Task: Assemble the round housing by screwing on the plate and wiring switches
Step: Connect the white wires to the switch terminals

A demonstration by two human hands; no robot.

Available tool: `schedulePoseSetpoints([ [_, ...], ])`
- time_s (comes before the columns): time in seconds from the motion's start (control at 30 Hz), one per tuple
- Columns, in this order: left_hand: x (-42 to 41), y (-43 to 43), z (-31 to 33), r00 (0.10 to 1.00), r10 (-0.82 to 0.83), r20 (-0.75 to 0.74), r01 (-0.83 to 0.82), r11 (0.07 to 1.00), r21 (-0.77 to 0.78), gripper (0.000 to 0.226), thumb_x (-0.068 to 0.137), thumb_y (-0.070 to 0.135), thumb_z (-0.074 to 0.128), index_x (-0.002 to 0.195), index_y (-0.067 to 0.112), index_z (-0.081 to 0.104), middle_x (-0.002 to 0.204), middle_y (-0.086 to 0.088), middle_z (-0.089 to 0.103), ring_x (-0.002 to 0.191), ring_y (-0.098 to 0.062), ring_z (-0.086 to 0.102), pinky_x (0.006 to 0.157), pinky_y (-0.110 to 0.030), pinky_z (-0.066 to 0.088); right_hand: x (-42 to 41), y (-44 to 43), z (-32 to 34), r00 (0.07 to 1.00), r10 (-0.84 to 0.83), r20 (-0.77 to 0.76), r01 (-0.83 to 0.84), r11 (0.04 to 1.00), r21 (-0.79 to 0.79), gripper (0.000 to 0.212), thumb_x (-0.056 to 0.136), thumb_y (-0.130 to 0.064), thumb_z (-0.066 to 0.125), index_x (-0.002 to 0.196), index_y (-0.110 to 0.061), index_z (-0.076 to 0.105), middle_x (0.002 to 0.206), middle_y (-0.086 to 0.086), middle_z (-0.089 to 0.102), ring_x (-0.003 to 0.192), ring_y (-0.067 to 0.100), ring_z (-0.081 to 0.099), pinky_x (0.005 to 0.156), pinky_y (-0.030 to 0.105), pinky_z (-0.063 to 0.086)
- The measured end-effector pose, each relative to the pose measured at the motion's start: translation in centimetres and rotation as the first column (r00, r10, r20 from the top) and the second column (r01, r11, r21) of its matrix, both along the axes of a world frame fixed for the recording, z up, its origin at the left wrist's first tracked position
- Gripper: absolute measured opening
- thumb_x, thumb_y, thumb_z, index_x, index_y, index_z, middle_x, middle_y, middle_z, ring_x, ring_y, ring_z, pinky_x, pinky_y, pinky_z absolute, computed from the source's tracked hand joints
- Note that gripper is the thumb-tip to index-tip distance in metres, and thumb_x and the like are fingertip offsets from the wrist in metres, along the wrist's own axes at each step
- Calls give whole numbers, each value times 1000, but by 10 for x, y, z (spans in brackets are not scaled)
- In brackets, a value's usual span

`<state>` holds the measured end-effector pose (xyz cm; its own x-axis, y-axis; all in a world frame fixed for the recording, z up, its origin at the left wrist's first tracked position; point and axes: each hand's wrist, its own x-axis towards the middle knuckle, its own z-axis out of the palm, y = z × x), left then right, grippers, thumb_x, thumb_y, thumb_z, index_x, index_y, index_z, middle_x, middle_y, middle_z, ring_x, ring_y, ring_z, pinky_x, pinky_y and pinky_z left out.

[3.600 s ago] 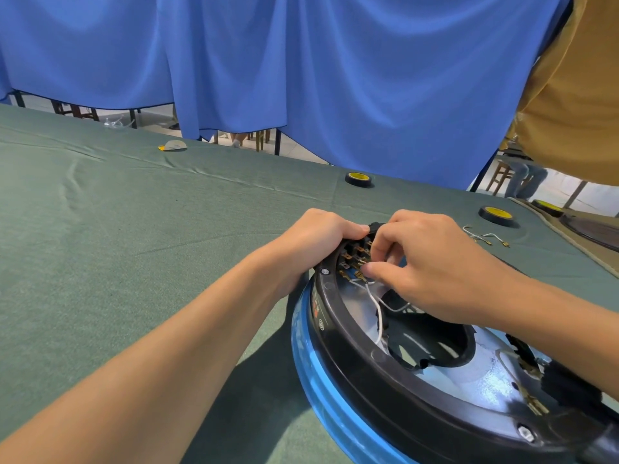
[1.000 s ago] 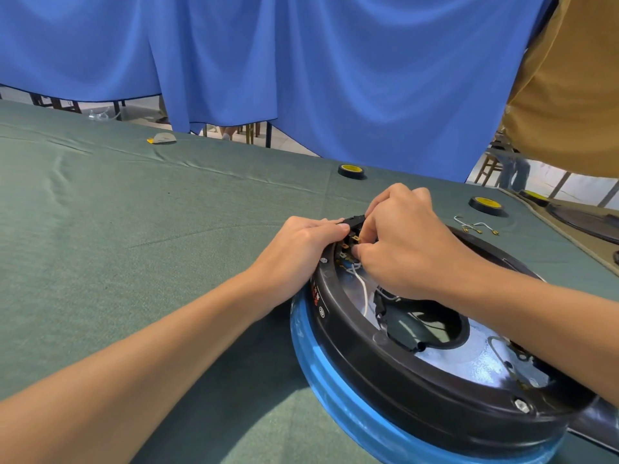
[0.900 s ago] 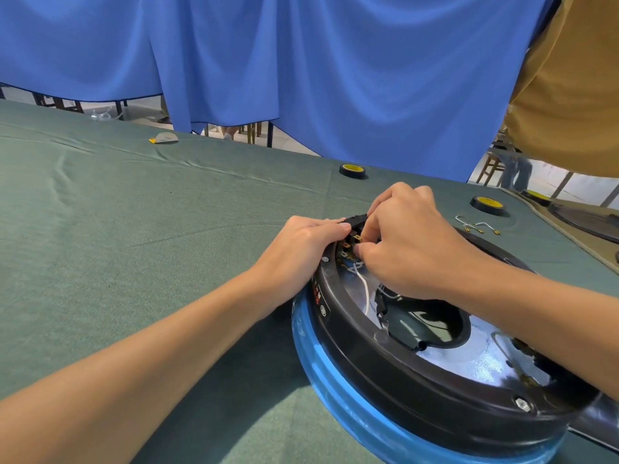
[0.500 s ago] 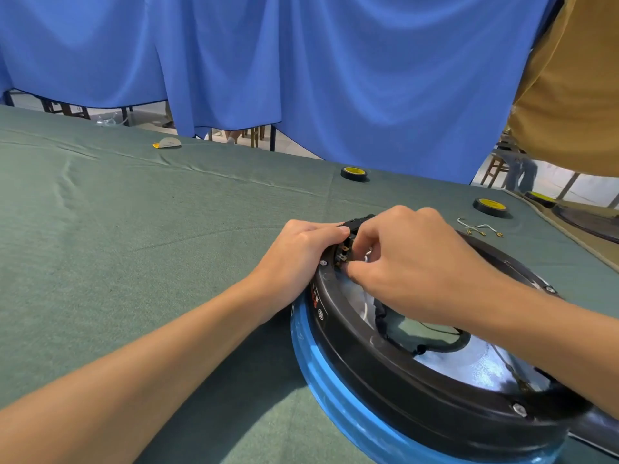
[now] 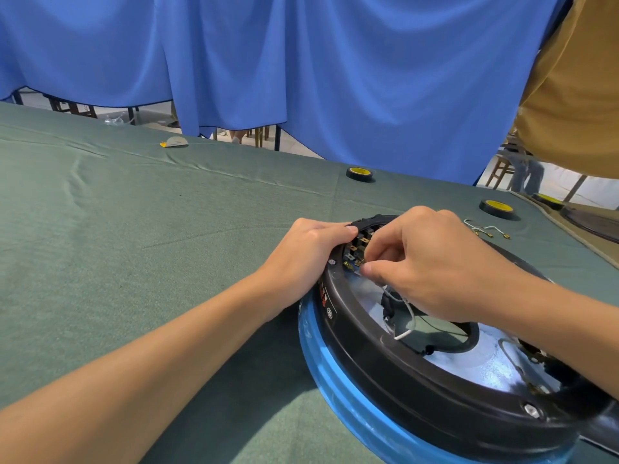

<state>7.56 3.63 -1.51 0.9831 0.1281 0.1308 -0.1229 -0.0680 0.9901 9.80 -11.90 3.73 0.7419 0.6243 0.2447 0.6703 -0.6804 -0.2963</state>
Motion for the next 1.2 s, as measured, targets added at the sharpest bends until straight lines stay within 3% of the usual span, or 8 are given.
schedulePoseSetpoints([
  [0.23,0,-1,0,1000,10,2,-10,1000,19,27,96,16,54,95,-4,73,99,-30,70,83,-26,64,99,-57,45,-1,1,-4,1000,-16,18,15,999,44,15,82,-25,70,68,-21,73,57,-10,66,57,1,56,55,10,41],
  [0.33,0,0,1,1000,10,-1,-10,1000,16,28,96,15,54,97,-7,71,100,-34,67,82,-28,63,98,-59,45,-2,2,-5,999,-21,29,20,998,56,16,82,-24,68,68,-20,73,59,-8,67,59,4,56,66,23,48],
  [0.43,0,0,1,1000,10,-3,-10,1000,26,28,97,16,54,98,-7,70,102,-35,66,82,-29,63,98,-60,45,-2,1,-6,1000,-24,18,23,998,65,16,82,-24,68,68,-20,72,59,-8,67,60,4,55,63,20,46],
  [0.73,1,1,-1,1000,-1,-5,1,1000,14,25,97,17,54,92,4,76,97,-22,74,84,-24,68,99,-53,47,-3,1,-6,1000,-22,12,21,997,73,14,82,-24,68,70,-20,73,61,-9,68,61,5,59,62,22,48],
  [0.93,2,1,-3,1000,9,-11,-10,1000,-5,25,96,16,55,95,2,76,99,-26,72,85,-27,67,99,-55,46,-4,1,-6,1000,-21,8,20,997,79,13,82,-24,68,71,-19,73,62,-7,68,66,9,62,65,25,49],
  [1.1,2,1,-2,1000,2,-18,-2,1000,-5,25,97,15,54,97,4,76,99,-23,73,86,-26,68,101,-55,47,-4,0,-7,1000,-17,-1,17,995,99,14,83,-24,67,72,-20,73,61,-9,67,60,6,58,56,14,41],
  [1.2,2,1,0,1000,3,-16,-2,999,48,25,98,18,54,102,9,76,105,-10,76,100,-17,69,107,-49,44,-4,1,-7,1000,-11,4,11,994,107,14,84,-23,66,72,-20,73,63,-8,68,68,11,61,65,23,47],
])
